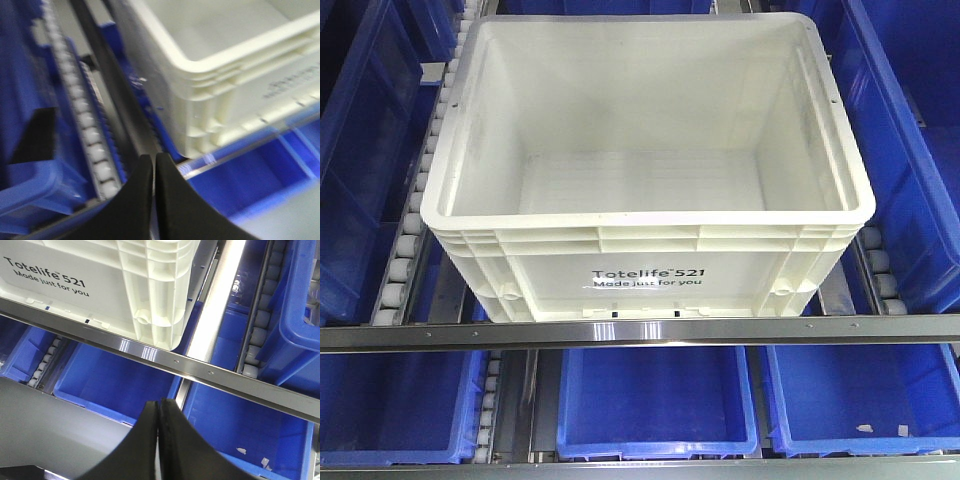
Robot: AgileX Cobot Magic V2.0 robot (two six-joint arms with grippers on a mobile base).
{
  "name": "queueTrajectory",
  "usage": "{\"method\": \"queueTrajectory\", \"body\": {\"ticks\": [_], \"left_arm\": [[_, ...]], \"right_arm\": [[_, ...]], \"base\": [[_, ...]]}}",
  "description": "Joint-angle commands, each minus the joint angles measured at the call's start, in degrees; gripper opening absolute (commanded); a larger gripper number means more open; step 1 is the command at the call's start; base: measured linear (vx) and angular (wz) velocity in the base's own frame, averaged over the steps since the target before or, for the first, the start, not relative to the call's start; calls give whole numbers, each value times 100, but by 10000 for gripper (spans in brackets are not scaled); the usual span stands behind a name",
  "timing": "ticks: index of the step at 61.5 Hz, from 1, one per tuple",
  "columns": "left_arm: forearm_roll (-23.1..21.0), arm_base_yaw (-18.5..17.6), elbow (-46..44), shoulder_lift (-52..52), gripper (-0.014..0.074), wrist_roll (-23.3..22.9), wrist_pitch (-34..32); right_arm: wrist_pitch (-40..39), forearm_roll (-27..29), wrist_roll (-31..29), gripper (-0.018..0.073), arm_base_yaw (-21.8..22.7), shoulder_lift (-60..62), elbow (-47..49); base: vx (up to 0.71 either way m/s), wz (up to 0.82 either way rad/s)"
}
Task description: Move bin from left to right shelf
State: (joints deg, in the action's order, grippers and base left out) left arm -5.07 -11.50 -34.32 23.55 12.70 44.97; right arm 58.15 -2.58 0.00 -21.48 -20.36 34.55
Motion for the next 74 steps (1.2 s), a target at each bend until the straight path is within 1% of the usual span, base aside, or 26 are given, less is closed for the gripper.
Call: {"method": "queueTrajectory", "body": {"ticks": [1,9,18,22,31,33,35,40,43,46,49,54,60,66,74], "left_arm": [[67,242,254,-374,-9,0,-1008],[53,636,1350,-1119,-9,2,-2102],[47,961,2328,-1695,-9,-91,-2875],[53,980,2651,-1893,-9,-201,-3140],[-27,1018,3149,-2443,-9,-233,-3533],[-20,1018,3260,-2525,-9,-341,-3637],[46,1023,3370,-2519,-9,-557,-3746],[323,1029,3484,-2502,-9,-1227,-3778],[507,1017,3484,-2502,-9,-1453,-3771],[619,1017,3484,-2502,-9,-1496,-3820],[624,1017,3484,-2502,-9,-1496,-3887],[540,1017,3484,-2502,-9,-1546,-4094],[314,1017,3484,-2502,-9,-1554,-4537],[305,1017,3484,-2502,-9,-1554,-4840],[305,1017,3484,-2502,-9,-1542,-4863]], "right_arm": [[-315,-30,0,-7,45,-59,141],[-315,-30,0,-7,45,-59,141],[-315,-30,0,-7,45,-59,141],[-315,-30,0,-7,45,-59,141],[-315,-30,0,-7,45,-59,141],[-315,-30,0,-7,45,-59,141],[-315,-30,0,-7,45,-59,141],[-298,-31,0,-8,45,-59,141],[-298,-19,0,-8,45,-59,141],[-298,-19,0,-8,45,-59,141],[-298,-13,0,-8,45,-59,141],[-298,-13,0,-8,45,-59,141],[-298,-13,0,-8,45,-59,141],[-298,-13,0,-8,45,-59,141],[-298,-13,0,-8,45,-59,141]], "base": [[0,0],[0,0],[0,0],[0,0],[0,0],[0,0],[0,0],[0,0],[0,0],[0,0],[0,0],[0,0],[0,0],[0,0],[0,0]]}}
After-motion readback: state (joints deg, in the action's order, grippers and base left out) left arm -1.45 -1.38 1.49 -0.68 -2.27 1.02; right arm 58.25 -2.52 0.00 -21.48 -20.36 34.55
